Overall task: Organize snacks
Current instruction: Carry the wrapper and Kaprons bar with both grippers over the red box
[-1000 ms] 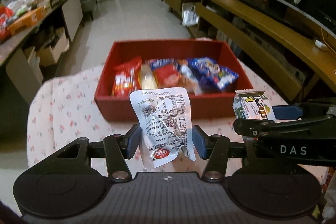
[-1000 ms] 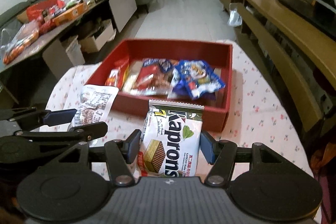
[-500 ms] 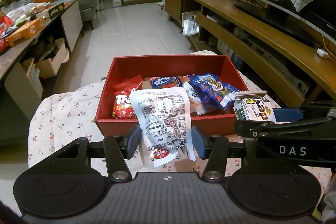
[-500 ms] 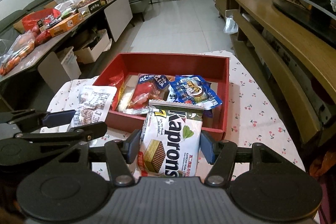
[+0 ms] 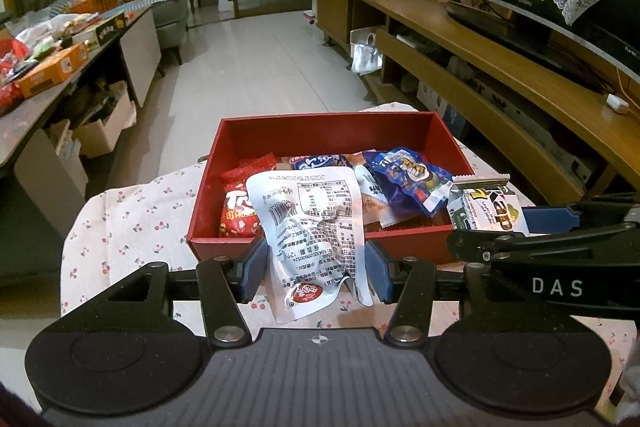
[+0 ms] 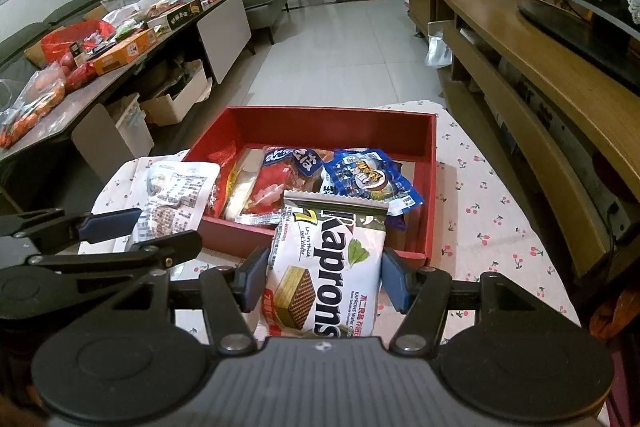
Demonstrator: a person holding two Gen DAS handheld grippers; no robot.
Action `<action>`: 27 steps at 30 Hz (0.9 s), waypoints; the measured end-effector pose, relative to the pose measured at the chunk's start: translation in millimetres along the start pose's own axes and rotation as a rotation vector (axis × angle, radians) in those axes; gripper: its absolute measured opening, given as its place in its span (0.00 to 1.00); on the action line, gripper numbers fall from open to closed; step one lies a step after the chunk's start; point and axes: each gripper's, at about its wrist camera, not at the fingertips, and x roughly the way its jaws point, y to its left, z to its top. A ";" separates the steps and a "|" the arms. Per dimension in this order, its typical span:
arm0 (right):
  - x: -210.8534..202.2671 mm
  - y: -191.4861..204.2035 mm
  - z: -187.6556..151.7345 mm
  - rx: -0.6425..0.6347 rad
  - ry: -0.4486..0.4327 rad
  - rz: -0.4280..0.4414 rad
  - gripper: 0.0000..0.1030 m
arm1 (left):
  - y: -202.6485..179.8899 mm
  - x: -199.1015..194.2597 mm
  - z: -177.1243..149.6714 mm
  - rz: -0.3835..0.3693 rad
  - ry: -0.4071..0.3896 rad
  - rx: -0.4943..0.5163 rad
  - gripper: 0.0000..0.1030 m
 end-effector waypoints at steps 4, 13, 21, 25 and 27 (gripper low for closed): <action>-0.8 0.1 4.6 0.006 -0.011 -0.003 0.74 | 0.5 -0.4 4.9 0.006 -0.013 0.002 0.58; 2.9 -2.1 25.2 0.039 -0.051 -0.005 0.74 | 4.5 2.6 25.9 0.019 -0.056 -0.001 0.58; 19.9 -5.3 48.9 0.051 -0.070 -0.017 0.74 | 8.6 20.2 45.5 0.038 -0.084 0.000 0.58; 36.0 -8.7 59.1 0.057 -0.061 -0.019 0.74 | 11.0 34.0 52.9 0.048 -0.081 -0.001 0.58; 44.1 -9.7 63.0 0.059 -0.056 -0.023 0.74 | 13.4 41.6 55.4 0.047 -0.075 -0.009 0.58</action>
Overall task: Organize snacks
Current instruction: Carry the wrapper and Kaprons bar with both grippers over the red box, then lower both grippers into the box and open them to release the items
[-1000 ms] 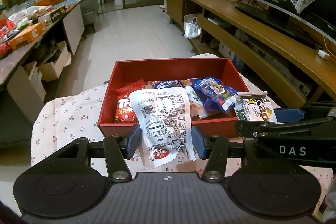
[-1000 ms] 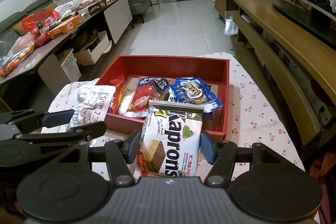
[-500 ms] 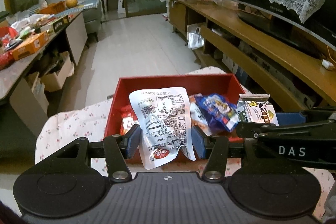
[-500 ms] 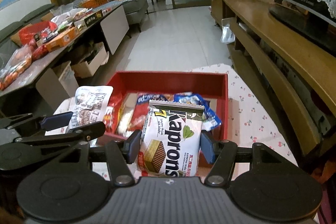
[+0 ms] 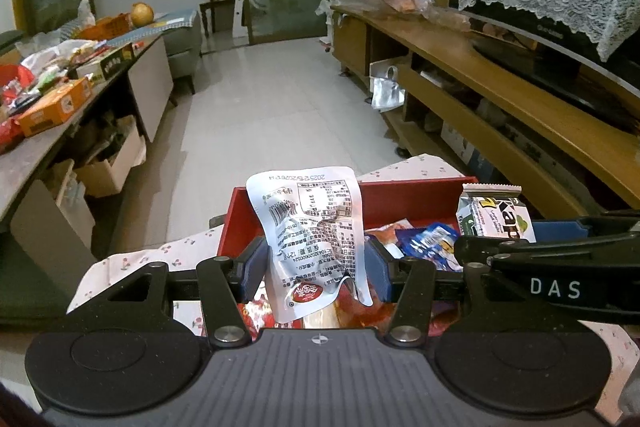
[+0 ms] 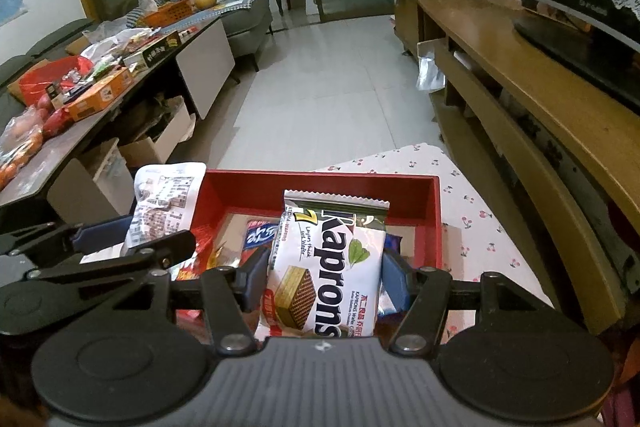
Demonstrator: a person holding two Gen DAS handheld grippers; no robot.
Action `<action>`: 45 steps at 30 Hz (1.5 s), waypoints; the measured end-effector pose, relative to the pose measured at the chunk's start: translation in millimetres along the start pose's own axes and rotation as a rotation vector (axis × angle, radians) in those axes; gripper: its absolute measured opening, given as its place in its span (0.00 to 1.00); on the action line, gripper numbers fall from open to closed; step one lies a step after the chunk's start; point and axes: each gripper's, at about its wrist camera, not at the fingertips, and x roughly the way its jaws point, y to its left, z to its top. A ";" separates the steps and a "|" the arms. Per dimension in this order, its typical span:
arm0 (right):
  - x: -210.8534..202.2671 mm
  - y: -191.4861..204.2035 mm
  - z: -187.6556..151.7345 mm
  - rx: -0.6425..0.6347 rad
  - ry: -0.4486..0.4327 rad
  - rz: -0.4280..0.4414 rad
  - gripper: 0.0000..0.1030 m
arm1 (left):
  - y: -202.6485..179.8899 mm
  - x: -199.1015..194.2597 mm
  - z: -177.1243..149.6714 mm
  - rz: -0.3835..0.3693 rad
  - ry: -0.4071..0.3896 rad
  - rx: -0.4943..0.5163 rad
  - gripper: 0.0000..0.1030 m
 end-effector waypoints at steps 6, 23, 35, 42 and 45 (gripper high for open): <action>28.5 -2.5 7.5 0.005 0.029 -0.015 0.74 | 5.2 26.0 2.3 -0.004 0.034 -0.027 0.58; 79.9 -2.6 6.2 -0.009 0.107 -0.051 0.74 | 16.0 70.8 -7.6 0.008 0.129 -0.060 0.58; 88.9 0.9 5.4 -0.018 0.113 -0.071 0.74 | 16.8 79.7 -10.5 0.014 0.146 -0.054 0.58; 92.9 4.5 2.9 -0.049 0.113 -0.090 0.74 | 16.3 84.5 -13.5 0.022 0.156 -0.042 0.58; 93.7 5.8 2.2 -0.058 0.111 -0.094 0.74 | 16.3 85.4 -13.7 0.027 0.157 -0.039 0.58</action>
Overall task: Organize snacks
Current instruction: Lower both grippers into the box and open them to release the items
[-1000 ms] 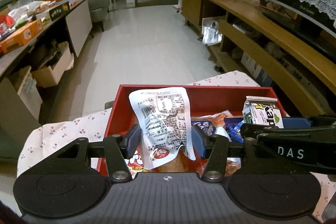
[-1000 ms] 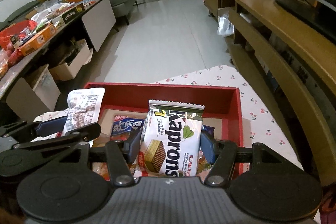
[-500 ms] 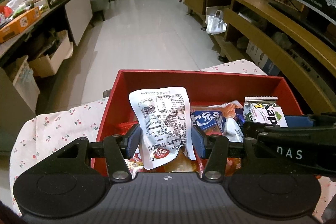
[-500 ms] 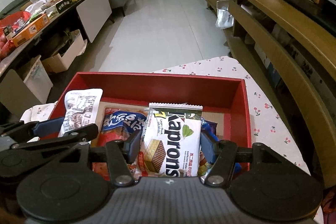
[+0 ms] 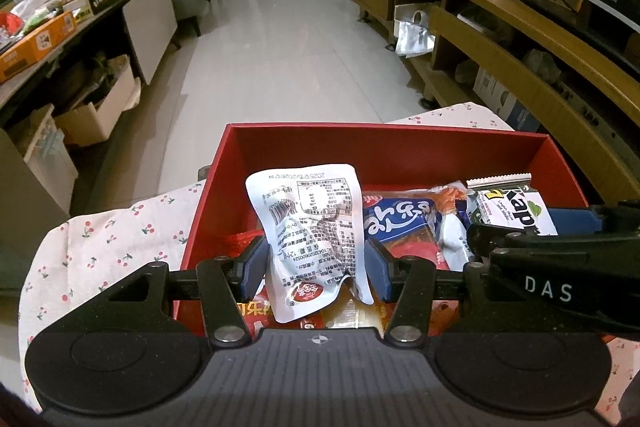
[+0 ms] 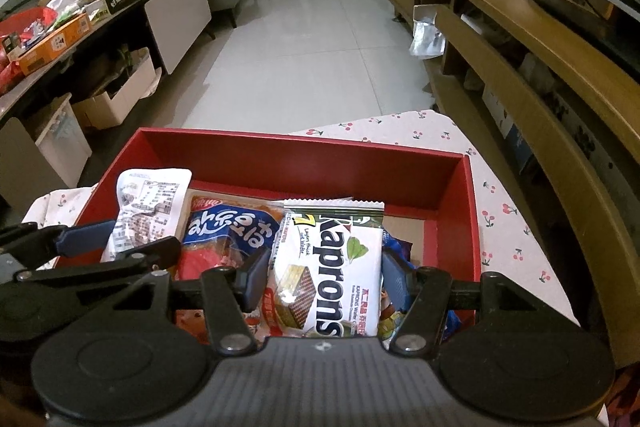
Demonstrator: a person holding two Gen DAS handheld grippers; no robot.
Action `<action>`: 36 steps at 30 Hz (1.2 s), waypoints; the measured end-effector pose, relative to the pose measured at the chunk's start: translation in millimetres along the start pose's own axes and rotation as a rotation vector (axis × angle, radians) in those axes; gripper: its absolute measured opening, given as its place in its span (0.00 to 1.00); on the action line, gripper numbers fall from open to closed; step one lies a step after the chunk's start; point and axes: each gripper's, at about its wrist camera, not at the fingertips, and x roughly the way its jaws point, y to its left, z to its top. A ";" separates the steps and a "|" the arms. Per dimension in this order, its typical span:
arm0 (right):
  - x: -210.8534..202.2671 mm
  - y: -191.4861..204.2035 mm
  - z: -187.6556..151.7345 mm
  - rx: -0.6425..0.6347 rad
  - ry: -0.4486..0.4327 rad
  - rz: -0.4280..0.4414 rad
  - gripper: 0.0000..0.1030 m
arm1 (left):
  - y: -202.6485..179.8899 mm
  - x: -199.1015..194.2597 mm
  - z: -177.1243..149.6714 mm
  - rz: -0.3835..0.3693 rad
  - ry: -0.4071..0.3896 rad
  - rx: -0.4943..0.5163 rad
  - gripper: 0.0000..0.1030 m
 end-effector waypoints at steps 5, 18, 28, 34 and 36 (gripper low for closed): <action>2.8 2.7 -0.3 -0.024 -0.001 -0.016 0.74 | -3.7 1.6 -2.4 0.019 -0.005 0.024 0.57; -1.6 3.3 -4.2 -0.058 0.023 -0.029 0.74 | -9.6 -3.8 -7.6 0.029 0.010 0.070 0.59; -8.8 -1.0 -5.6 -0.032 0.045 -0.004 0.74 | -6.4 -10.5 -8.1 0.023 0.035 0.054 0.65; -14.2 -4.4 -6.4 -0.016 0.045 0.006 0.78 | -3.2 -16.1 -6.7 0.015 0.034 0.034 0.70; -15.4 -4.0 -7.6 -0.023 0.048 -0.002 0.79 | -2.9 -18.5 -6.8 0.019 0.033 0.035 0.72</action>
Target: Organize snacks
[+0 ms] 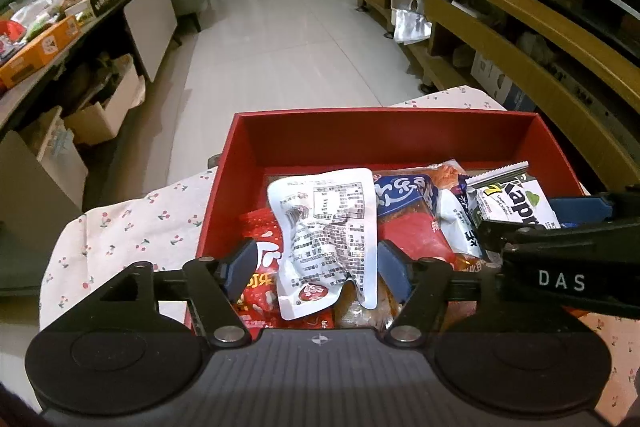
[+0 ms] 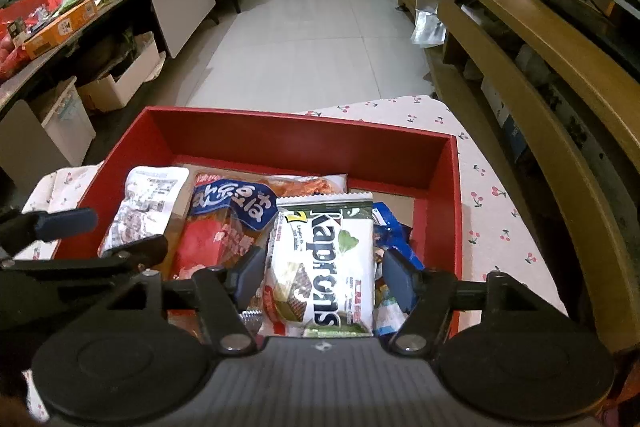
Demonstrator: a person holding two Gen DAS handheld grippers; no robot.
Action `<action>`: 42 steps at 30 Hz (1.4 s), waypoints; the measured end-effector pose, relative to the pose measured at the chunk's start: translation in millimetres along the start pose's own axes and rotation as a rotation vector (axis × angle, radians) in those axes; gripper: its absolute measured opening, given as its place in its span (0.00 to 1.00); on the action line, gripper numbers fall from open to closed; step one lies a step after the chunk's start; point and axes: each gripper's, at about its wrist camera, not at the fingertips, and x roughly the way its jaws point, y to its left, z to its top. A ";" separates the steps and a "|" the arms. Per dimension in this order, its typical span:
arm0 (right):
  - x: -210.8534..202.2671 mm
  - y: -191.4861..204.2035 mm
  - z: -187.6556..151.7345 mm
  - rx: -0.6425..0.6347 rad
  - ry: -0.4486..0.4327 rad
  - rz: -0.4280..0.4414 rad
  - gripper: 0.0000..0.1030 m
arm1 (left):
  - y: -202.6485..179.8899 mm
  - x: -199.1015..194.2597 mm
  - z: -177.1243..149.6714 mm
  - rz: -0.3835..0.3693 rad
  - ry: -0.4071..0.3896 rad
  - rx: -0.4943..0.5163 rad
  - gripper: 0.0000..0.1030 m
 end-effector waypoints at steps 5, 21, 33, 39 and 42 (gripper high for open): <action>-6.7 1.1 -1.5 -0.004 -0.003 -0.004 0.79 | 0.7 -11.1 0.2 0.001 -0.017 -0.003 0.77; -49.4 0.6 -18.0 0.023 -0.048 0.036 0.84 | 9.1 -44.9 -17.4 0.029 -0.047 -0.036 0.86; -88.3 7.4 -57.4 0.042 -0.061 0.057 0.85 | 8.3 -74.5 -49.4 0.052 -0.066 -0.047 1.00; -102.7 4.5 -83.1 0.058 -0.048 0.056 0.85 | 7.7 -89.8 -69.1 0.085 -0.058 -0.047 1.00; -111.3 2.0 -95.7 0.071 -0.044 0.062 0.85 | 10.4 -97.7 -78.7 0.068 -0.051 -0.077 1.00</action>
